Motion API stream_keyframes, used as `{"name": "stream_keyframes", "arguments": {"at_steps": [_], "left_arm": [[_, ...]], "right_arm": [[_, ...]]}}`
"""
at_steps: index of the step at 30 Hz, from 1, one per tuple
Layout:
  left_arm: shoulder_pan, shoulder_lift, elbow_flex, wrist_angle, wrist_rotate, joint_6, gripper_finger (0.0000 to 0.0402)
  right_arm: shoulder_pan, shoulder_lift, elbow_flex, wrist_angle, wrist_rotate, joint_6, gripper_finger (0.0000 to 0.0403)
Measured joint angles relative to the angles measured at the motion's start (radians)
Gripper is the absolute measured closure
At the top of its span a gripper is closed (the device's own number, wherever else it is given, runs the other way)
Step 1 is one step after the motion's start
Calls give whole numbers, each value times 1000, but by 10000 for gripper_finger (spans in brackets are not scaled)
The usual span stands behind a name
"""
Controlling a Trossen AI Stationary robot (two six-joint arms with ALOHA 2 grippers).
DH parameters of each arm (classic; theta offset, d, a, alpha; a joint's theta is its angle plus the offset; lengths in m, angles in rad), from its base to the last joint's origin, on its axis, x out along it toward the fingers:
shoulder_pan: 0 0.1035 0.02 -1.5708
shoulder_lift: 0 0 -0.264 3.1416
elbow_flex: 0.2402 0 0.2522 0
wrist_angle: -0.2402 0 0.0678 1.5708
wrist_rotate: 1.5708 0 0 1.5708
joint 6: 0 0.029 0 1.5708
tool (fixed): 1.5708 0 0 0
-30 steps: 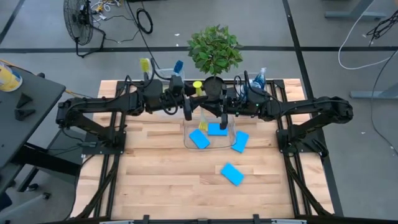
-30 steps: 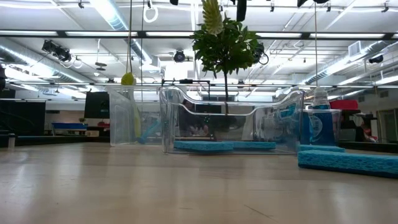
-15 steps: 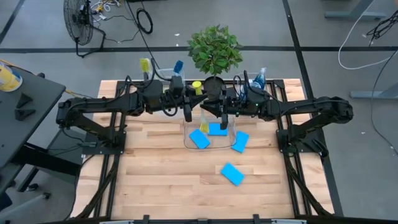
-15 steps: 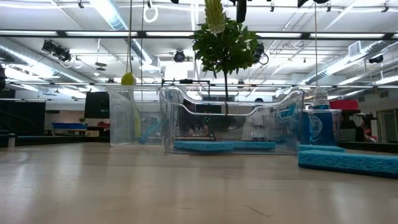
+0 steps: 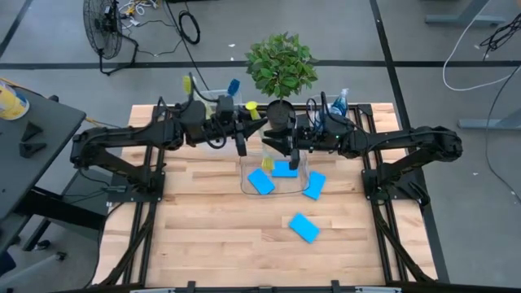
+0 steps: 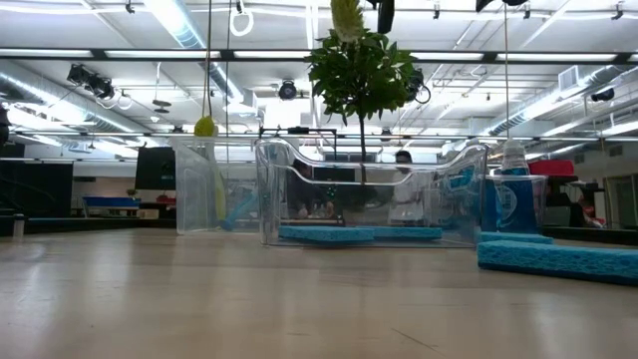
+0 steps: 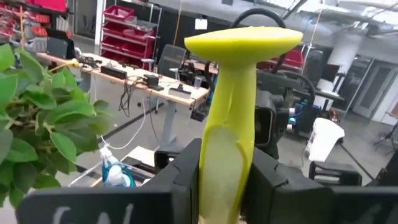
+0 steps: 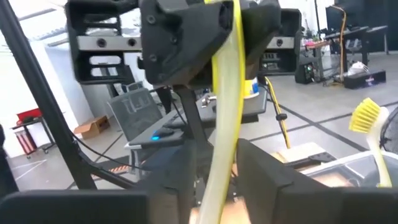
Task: Pick & Place Kitchen Sink Supplies
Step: Put the green dishwashing brush into the white bin
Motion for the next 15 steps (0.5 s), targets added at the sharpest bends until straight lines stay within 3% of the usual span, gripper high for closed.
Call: {"name": "stream_keyframes", "arguments": {"at_steps": [9,15], "left_arm": [[5,-55,0,-72,-27,29,322],[22,-106,-1,-193,-64,20,322]], "right_arm": [[1,0,0,13,22,12,173],[1,0,0,13,22,8,134]]}}
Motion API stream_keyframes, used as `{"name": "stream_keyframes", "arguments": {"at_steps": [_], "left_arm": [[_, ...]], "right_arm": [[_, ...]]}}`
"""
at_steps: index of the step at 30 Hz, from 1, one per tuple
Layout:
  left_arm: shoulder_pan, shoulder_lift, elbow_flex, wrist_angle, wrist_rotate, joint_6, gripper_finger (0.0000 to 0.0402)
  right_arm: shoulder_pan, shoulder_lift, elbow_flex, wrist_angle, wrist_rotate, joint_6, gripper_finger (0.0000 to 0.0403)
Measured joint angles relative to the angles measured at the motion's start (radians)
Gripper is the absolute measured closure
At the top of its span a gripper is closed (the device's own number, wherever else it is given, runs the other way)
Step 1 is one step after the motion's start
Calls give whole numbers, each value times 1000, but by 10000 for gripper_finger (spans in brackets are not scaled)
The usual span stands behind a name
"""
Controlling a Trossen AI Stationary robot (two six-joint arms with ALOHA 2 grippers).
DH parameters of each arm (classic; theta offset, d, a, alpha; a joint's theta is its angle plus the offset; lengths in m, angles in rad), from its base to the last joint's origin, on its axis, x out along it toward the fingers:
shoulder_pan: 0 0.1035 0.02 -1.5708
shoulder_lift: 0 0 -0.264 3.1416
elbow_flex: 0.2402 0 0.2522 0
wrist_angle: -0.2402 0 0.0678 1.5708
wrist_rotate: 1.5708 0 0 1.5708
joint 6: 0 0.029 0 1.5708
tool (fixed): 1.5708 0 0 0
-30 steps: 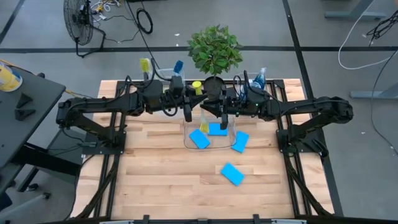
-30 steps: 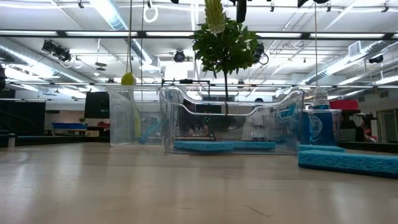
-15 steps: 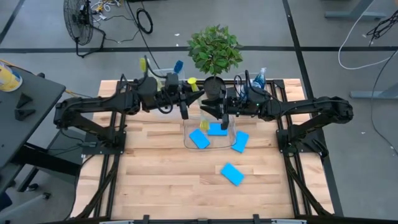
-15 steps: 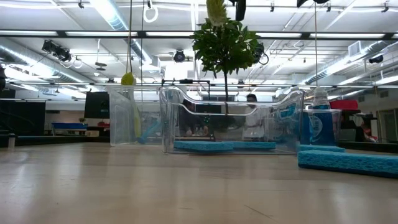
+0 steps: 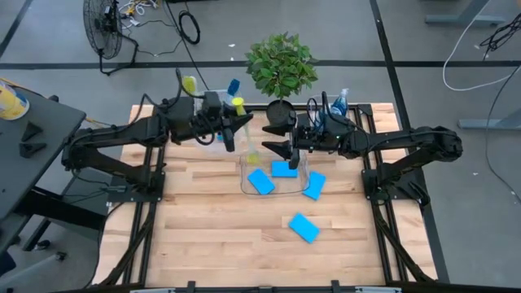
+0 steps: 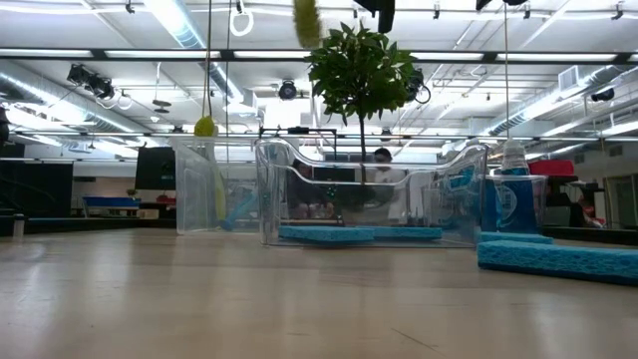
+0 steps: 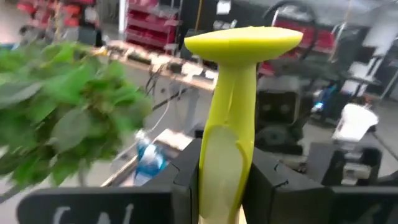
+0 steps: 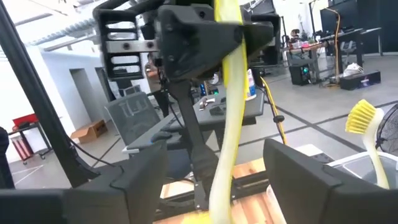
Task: Pick & Place Kitchen Sink Supplies
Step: Put the green dishwashing brush into the white bin
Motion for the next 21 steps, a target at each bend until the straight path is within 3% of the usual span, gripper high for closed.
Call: {"name": "stream_keyframes", "arguments": {"at_steps": [12,21], "left_arm": [[168,-40,0,-269,24,-202,322],[323,-31,0,-316,121,-346,322]], "right_arm": [[0,0,0,-24,0,4,144],[0,0,0,-44,1,37,157]]}}
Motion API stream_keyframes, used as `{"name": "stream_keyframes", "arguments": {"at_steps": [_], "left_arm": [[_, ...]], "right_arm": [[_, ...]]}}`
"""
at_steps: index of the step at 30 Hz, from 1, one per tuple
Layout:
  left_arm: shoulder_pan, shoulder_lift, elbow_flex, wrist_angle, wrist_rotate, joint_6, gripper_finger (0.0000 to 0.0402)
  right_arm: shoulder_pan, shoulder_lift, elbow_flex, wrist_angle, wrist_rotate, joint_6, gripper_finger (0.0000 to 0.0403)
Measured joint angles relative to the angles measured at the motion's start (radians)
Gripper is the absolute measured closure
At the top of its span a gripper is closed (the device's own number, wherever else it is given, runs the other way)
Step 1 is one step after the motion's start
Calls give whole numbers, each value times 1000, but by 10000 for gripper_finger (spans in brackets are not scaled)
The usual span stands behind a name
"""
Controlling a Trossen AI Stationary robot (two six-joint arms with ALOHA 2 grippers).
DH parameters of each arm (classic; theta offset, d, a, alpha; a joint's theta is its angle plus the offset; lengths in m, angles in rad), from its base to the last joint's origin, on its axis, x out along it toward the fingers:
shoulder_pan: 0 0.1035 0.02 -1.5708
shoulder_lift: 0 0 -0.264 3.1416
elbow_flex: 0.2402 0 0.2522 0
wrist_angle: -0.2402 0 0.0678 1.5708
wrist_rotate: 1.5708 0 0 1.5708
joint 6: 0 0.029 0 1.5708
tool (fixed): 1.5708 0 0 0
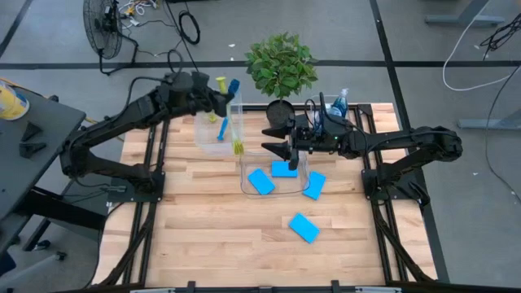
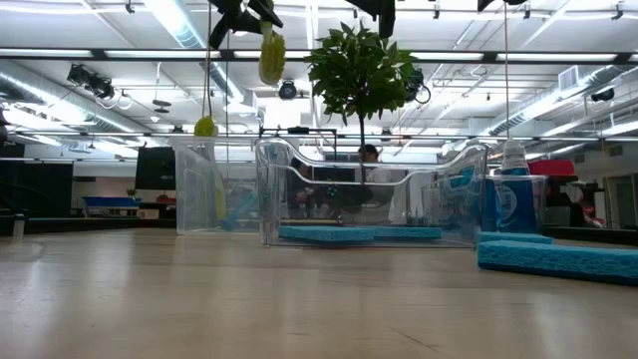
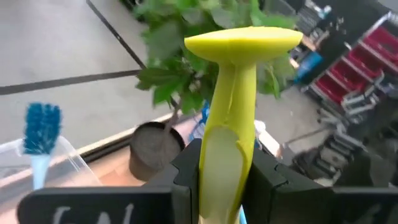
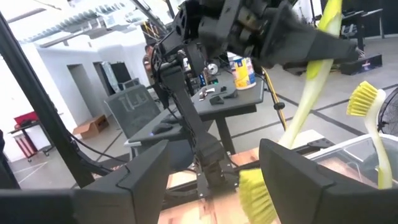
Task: Pick & Place Kitchen Sink Supplies
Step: Put the green dishwashing brush into the white bin
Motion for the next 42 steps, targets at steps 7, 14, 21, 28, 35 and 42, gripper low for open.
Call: {"name": "stream_keyframes", "arguments": {"at_steps": [7,14,21,28,35,42], "left_arm": [[82,-1,-33,-18,12,-117,322],[109,0,-129,-12,3,-235,321],[127,0,-225,64,-18,-338,320],[167,0,-343,144,-19,-445,319],[206,0,-442,291,-38,-587,320],[224,0,-482,295,-50,-655,315]], "right_arm": [[0,0,0,-16,0,-4,159],[0,0,0,-19,0,-7,159],[0,0,0,-26,1,-8,159],[0,0,0,-31,3,-8,159],[0,0,0,-31,16,-8,159],[0,0,0,-31,27,-8,159]]}}
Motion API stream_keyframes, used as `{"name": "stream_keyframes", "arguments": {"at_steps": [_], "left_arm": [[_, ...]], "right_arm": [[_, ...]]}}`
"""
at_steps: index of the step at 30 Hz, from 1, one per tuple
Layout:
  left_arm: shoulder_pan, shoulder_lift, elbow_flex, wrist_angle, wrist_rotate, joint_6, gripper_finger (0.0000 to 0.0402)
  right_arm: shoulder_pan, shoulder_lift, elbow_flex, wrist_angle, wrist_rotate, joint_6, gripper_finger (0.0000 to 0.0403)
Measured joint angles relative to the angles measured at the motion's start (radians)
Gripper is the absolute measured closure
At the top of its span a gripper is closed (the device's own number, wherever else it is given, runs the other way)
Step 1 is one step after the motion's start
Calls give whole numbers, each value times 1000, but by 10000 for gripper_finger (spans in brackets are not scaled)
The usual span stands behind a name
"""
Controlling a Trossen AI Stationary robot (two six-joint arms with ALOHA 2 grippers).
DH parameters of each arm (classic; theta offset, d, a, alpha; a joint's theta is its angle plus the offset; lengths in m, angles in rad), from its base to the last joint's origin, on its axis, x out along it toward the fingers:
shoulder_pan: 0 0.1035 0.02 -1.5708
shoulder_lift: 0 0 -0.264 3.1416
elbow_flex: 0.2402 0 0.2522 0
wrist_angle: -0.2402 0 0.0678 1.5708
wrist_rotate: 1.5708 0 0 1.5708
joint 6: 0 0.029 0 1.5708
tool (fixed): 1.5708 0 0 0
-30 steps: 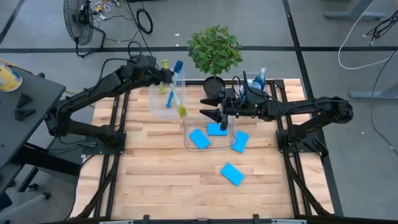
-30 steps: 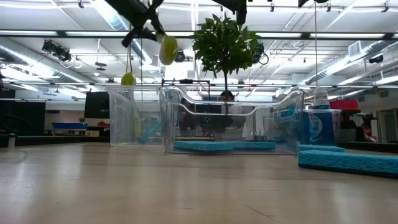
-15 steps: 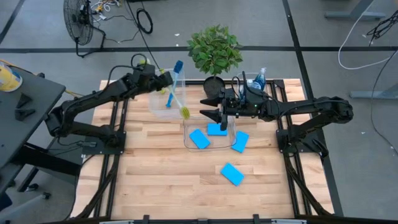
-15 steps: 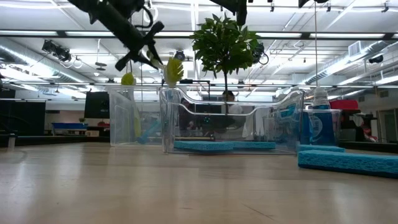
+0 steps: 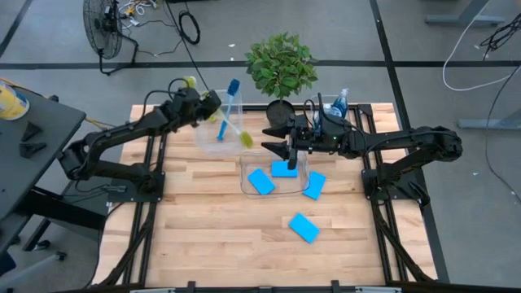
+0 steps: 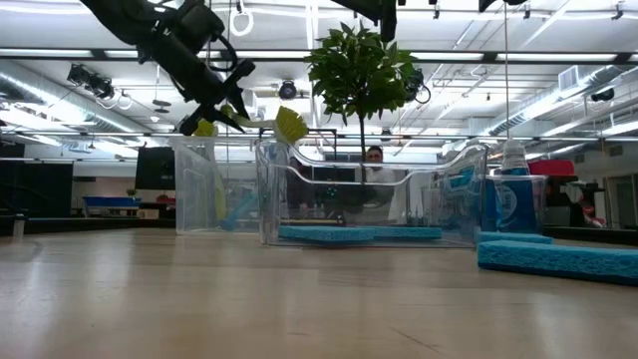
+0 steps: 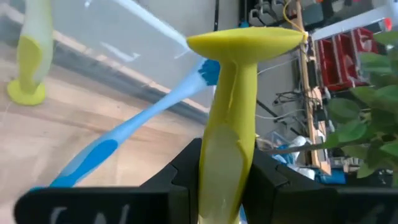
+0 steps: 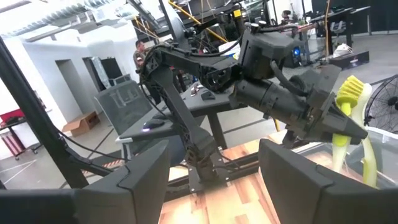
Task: Pick & Place Kitchen Sink Supplies
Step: Put the green dishwashing brush into the white bin
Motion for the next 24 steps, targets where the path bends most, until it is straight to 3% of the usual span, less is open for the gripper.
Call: {"name": "stream_keyframes", "arguments": {"at_steps": [6,24], "left_arm": [[1,0,-4,-13,-19,8,316],[1,0,-4,-99,-61,84,236]], "right_arm": [[0,0,0,1,0,0,159],[0,0,0,1,35,0,159]]}}
